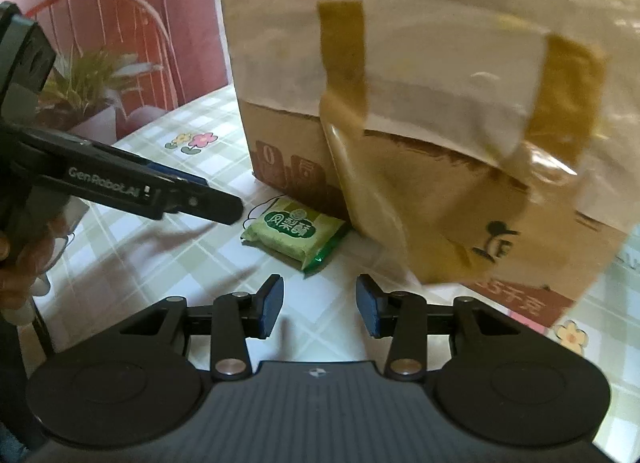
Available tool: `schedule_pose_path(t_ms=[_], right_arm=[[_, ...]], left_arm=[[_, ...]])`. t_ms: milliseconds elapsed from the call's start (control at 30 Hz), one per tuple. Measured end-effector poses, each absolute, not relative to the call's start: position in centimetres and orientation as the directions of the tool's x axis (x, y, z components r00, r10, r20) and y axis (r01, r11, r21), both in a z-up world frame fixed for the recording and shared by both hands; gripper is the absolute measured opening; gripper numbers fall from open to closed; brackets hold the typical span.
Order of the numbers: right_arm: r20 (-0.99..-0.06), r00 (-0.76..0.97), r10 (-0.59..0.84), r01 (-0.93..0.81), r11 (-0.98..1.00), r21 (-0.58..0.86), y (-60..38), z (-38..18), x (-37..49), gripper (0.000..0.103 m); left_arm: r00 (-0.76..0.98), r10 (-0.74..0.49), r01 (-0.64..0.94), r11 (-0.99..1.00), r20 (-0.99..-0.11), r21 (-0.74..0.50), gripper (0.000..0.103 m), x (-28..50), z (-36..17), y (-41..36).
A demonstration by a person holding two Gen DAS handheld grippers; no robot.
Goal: Organize snacks
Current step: 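Grasp the green cracker pack with the left tool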
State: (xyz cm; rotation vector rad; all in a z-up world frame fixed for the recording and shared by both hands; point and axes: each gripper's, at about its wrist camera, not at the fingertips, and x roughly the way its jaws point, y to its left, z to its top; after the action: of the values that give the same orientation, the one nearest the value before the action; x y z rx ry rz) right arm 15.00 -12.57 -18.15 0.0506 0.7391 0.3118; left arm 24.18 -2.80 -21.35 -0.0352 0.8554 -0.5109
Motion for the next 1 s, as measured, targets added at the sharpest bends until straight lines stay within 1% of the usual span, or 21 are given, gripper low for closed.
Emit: schedule_pose_path(t_ms=[233, 367, 467, 500, 533, 600, 667, 800, 1000], right_arm=[[-0.664, 0.678, 0.316, -0.306, 0.942, 0.136, -11.5, -18.9, 17.6, 0.044], [-0.672, 0.668, 0.321, -0.342, 0.934, 0.105, -10.8, -19.4, 18.6, 0.046], [-0.676, 0.660, 0.327, -0.347, 0.931, 0.111, -10.8, -19.6, 19.1, 0.046], [-0.678, 0.658, 0.328, -0.346, 0.931, 0.115, -10.8, -19.7, 19.3, 0.046], [-0.678, 0.657, 0.330, -0.345, 0.931, 0.118, -10.8, -19.7, 19.4, 0.047], [-0.670, 0.659, 0.343, -0.347, 0.928, 0.134, -10.9, -19.8, 19.3, 0.048], [-0.666, 0.661, 0.346, -0.344, 0.928, 0.141, -10.9, -19.8, 19.2, 0.045], [-0.662, 0.653, 0.367, -0.350, 0.922, 0.166, -10.8, -19.8, 18.6, 0.042], [-0.645, 0.666, 0.374, -0.353, 0.920, 0.169, -10.4, -19.2, 16.6, 0.042]], left_arm=[[0.510, -0.489, 0.387, 0.865, -0.708, -0.319, 0.058, 25.9, -22.5, -2.8], [0.503, -0.497, 0.382, 0.861, -0.707, -0.334, 0.058, 26.3, -23.0, -3.2], [0.500, -0.507, 0.392, 0.855, -0.702, -0.339, 0.058, 26.3, -23.1, -3.6], [0.496, -0.515, 0.396, 0.850, -0.699, -0.346, 0.055, 26.3, -23.2, -3.7], [0.485, -0.528, 0.406, 0.842, -0.697, -0.356, 0.044, 26.2, -23.2, -3.9], [0.485, -0.527, 0.423, 0.840, -0.698, -0.341, 0.041, 25.8, -23.3, -4.2], [0.479, -0.540, 0.432, 0.831, -0.692, -0.350, 0.035, 25.3, -23.3, -4.4], [0.473, -0.542, 0.426, 0.831, -0.694, -0.358, 0.034, 24.0, -23.1, -4.3], [0.493, -0.552, 0.410, 0.829, -0.672, -0.380, 0.034, 21.5, -21.3, -3.0]])
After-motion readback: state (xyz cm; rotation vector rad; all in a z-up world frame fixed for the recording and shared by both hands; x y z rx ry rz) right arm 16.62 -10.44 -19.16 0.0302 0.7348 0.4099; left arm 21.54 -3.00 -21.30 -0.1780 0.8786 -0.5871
